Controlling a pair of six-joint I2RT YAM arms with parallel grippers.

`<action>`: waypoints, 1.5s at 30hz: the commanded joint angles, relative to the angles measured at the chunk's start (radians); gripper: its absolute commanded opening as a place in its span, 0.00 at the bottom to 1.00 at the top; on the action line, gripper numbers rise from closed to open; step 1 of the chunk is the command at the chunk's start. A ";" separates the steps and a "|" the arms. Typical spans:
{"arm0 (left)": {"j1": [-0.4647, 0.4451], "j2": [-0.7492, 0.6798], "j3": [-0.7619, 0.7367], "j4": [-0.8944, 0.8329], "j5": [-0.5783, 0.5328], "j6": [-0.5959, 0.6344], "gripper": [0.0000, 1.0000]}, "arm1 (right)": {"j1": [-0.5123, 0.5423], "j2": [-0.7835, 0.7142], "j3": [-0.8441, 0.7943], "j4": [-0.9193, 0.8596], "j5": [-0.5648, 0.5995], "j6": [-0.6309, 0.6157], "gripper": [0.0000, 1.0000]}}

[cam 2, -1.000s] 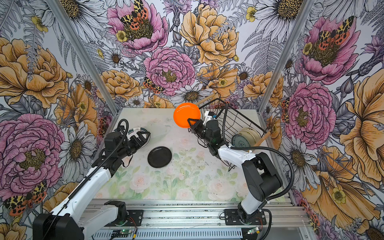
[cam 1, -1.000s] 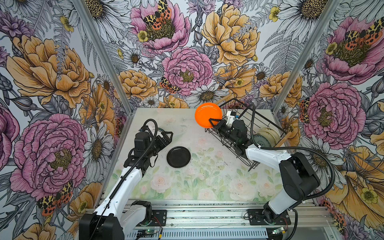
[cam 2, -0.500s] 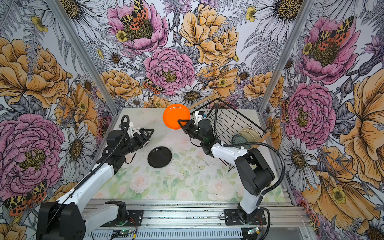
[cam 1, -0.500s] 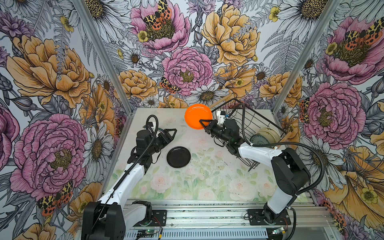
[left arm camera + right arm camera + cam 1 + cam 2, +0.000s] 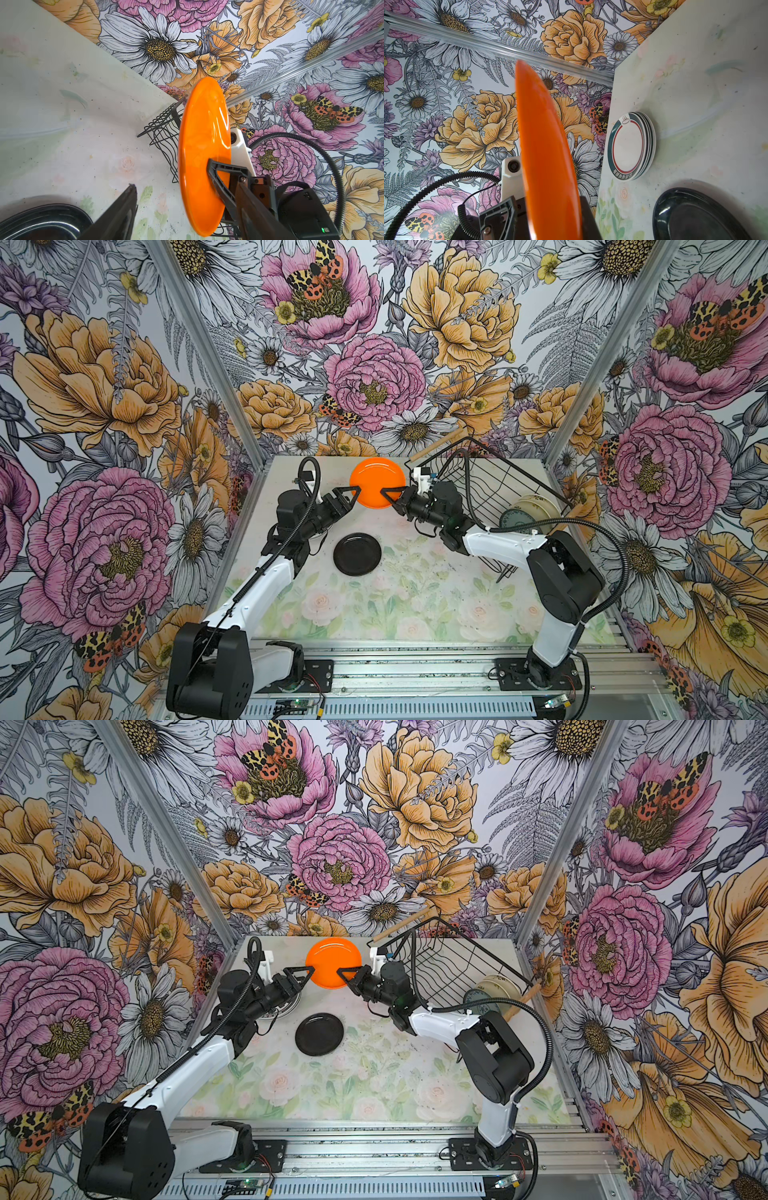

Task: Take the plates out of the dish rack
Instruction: 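Close the left gripper on the orange plate rim while the right gripper holds it, then lower the orange plate with the left gripper while the right gripper returns to the rack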

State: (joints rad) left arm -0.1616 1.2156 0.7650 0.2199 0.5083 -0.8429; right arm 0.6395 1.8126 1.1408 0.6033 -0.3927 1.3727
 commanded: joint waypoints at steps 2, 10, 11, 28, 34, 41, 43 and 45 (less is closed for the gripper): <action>-0.007 0.032 0.040 0.034 0.030 0.002 0.68 | 0.014 0.017 0.052 0.056 -0.041 0.005 0.00; -0.011 0.067 0.045 0.053 0.043 -0.015 0.34 | 0.019 0.030 0.067 0.064 -0.069 0.003 0.00; -0.010 0.068 0.045 0.053 0.046 -0.016 0.31 | 0.020 0.035 0.072 0.064 -0.075 0.003 0.00; 0.013 0.032 0.047 -0.012 0.057 -0.014 0.05 | 0.017 0.054 0.109 0.045 -0.094 -0.030 0.52; 0.069 -0.055 0.069 -0.163 0.068 -0.012 0.04 | -0.011 0.056 0.150 -0.077 -0.140 -0.184 0.89; 0.160 -0.113 0.100 -0.482 0.100 0.023 0.05 | -0.035 -0.009 0.265 -0.546 -0.053 -0.687 0.99; 0.177 -0.129 0.084 -0.551 0.101 0.052 0.05 | -0.029 -0.044 0.317 -0.721 0.088 -0.885 1.00; 0.187 -0.141 0.070 -0.621 0.083 0.086 0.05 | -0.029 -0.092 0.320 -0.805 0.241 -1.016 0.99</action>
State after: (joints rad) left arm 0.0109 1.0992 0.8528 -0.2520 0.5720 -0.8204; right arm 0.6052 1.8252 1.4113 0.0357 -0.3622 0.6834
